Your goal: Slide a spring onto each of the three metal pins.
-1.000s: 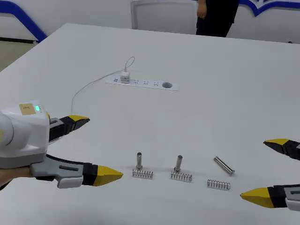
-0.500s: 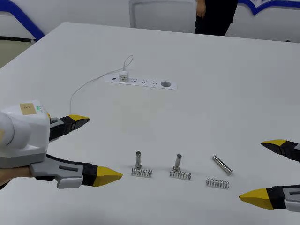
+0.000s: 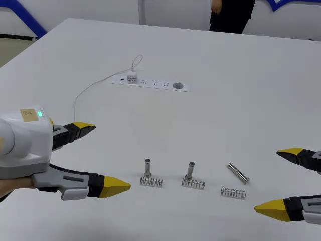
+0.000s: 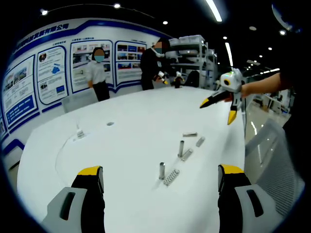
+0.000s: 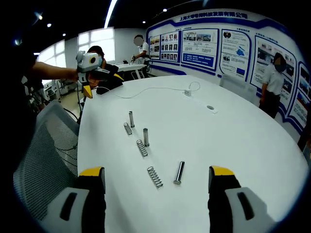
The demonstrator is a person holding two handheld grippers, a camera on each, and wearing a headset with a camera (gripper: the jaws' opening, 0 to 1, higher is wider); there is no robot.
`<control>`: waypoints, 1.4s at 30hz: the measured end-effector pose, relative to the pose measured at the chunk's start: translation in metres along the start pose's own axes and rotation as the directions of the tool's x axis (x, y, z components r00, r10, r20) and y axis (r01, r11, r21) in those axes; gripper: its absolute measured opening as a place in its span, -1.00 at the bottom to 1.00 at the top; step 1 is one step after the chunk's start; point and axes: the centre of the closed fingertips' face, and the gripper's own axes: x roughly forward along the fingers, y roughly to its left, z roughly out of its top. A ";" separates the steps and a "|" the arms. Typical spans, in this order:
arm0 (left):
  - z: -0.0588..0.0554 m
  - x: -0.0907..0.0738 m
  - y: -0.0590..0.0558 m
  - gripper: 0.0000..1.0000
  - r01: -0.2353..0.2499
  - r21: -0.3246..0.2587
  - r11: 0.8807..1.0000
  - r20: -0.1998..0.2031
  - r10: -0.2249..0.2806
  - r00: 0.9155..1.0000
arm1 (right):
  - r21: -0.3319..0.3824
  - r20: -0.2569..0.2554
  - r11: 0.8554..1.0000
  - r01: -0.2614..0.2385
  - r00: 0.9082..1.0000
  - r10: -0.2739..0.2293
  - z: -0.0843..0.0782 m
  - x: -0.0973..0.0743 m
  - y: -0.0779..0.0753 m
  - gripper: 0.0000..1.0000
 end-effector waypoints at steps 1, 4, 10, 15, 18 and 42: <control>0.000 0.000 0.000 1.00 0.001 -0.001 1.000 -0.001 -0.001 1.000 | 0.001 -0.001 1.000 0.002 1.000 -0.002 0.000 0.000 -0.001 0.76; -0.001 0.002 -0.001 1.00 0.004 -0.002 1.000 -0.003 -0.004 1.000 | 0.009 -0.005 1.000 0.000 1.000 0.000 0.000 0.002 -0.001 0.73; -0.002 0.004 -0.003 1.00 0.011 -0.011 1.000 -0.002 -0.011 1.000 | 0.014 -0.015 1.000 -0.005 1.000 0.005 -0.002 0.005 -0.002 0.71; -0.004 0.006 -0.005 1.00 0.020 -0.014 1.000 -0.008 -0.020 1.000 | 0.032 -0.008 0.999 -0.009 1.000 0.010 -0.001 0.008 -0.003 0.67; -0.004 0.007 -0.006 1.00 0.023 -0.016 1.000 -0.007 -0.023 1.000 | 0.031 -0.013 1.000 0.001 1.000 -0.001 -0.001 0.011 -0.006 0.59; -0.009 0.013 -0.005 0.99 0.023 -0.031 0.999 -0.019 -0.024 1.000 | 0.048 -0.086 0.995 0.089 0.993 -0.084 -0.004 0.049 -0.038 0.28</control>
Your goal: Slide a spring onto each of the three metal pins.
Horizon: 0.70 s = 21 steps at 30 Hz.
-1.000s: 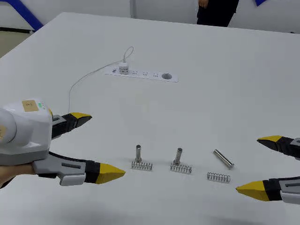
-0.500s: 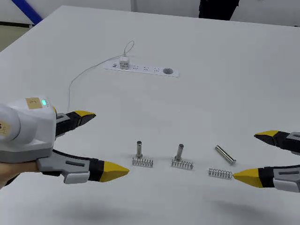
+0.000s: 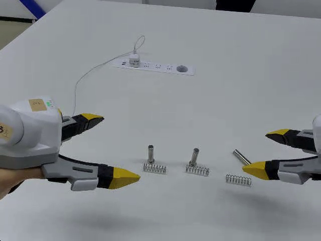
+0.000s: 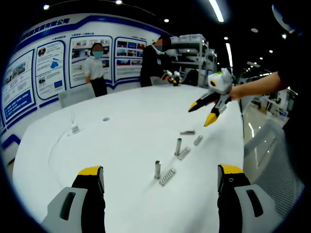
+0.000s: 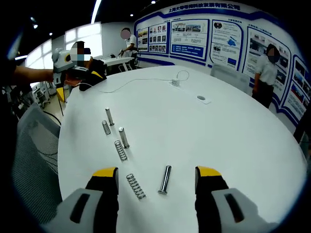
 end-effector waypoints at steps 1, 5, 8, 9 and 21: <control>0.000 0.000 0.000 0.99 0.000 -0.001 1.000 -0.001 0.000 1.000 | 0.000 -0.002 1.000 -0.001 1.000 0.001 0.000 0.001 0.000 0.26; -0.002 -0.001 0.000 0.99 0.001 0.000 1.000 -0.006 -0.001 1.000 | 0.005 -0.006 1.000 -0.010 1.000 0.010 0.000 0.005 0.000 0.24; -0.003 -0.001 0.002 0.98 -0.003 -0.005 1.000 -0.009 0.003 1.000 | 0.009 -0.014 1.000 -0.014 1.000 0.014 -0.003 0.007 -0.001 0.21; -0.003 -0.001 0.002 0.98 -0.004 -0.006 1.000 -0.011 0.004 1.000 | 0.008 -0.017 1.000 -0.016 1.000 0.016 -0.004 0.008 -0.001 0.20; -0.005 0.000 0.008 0.97 -0.015 -0.019 1.000 -0.010 0.015 1.000 | -0.013 -0.071 1.000 -0.006 0.997 0.005 -0.016 0.027 -0.007 0.00</control>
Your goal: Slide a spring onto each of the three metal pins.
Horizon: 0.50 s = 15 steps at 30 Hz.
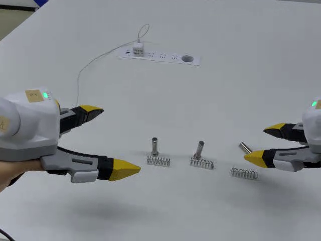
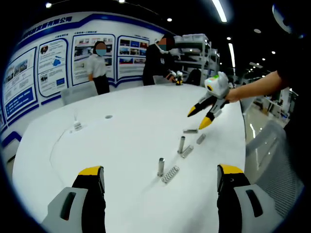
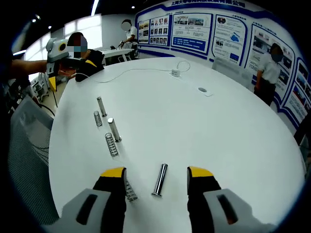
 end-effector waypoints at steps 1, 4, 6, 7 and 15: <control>-0.001 0.000 0.000 0.97 0.000 -0.002 1.000 -0.002 0.000 1.000 | 0.004 -0.004 1.000 -0.002 1.000 0.002 -0.001 0.003 0.000 -0.01; -0.004 0.000 0.001 0.97 -0.004 0.000 1.000 -0.018 0.004 1.000 | 0.027 -0.028 1.000 -0.009 1.000 0.010 -0.005 0.011 0.001 -0.10; -0.005 -0.001 0.003 0.97 -0.008 -0.001 1.000 -0.018 0.008 1.000 | 0.038 -0.034 0.999 -0.010 0.999 0.011 -0.007 0.017 0.000 -0.15; -0.004 -0.002 0.004 0.97 -0.009 -0.004 1.000 -0.016 0.009 1.000 | 0.040 -0.041 0.999 -0.005 0.999 0.007 -0.007 0.019 -0.001 -0.17; -0.005 -0.004 0.009 0.96 -0.027 -0.014 1.000 -0.010 0.027 1.000 | 0.151 -0.074 0.988 0.027 0.997 -0.015 -0.012 0.033 -0.010 -0.39</control>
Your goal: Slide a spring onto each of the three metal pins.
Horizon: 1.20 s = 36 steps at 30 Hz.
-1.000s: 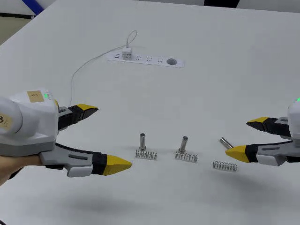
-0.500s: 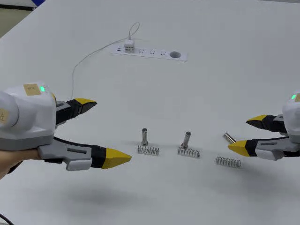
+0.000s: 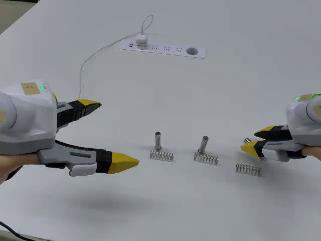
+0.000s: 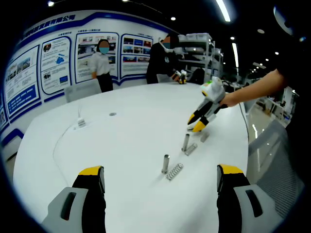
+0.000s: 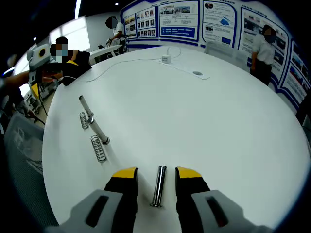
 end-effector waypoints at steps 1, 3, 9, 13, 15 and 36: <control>0.000 0.000 0.000 0.96 0.000 0.000 1.000 -0.001 0.000 1.000 | 0.005 -0.005 1.000 0.003 1.000 -0.003 -0.001 0.001 -0.001 -0.43; -0.001 0.000 -0.001 0.96 0.003 -0.001 1.000 -0.007 -0.003 1.000 | 0.001 -0.026 1.000 0.012 1.000 -0.012 -0.003 0.004 -0.002 -0.47; 0.001 -0.001 -0.003 0.96 0.009 -0.001 1.000 -0.001 -0.009 1.000 | -0.005 -0.056 1.000 0.017 0.998 -0.017 -0.007 0.005 -0.002 -0.55; 0.000 -0.002 -0.004 0.95 0.011 -0.005 1.000 -0.002 -0.011 1.000 | 0.009 -0.059 1.000 0.026 0.998 -0.026 -0.008 0.006 -0.003 -0.58; 0.000 -0.002 -0.005 0.95 0.015 -0.005 1.000 -0.004 -0.015 1.000 | 0.013 -0.065 0.999 0.029 0.997 -0.028 -0.009 0.007 -0.003 -0.58; 0.002 0.004 -0.009 0.93 0.036 -0.005 0.999 0.006 -0.036 0.999 | 0.033 -0.123 0.998 0.044 0.992 -0.040 -0.009 0.009 0.001 -0.82</control>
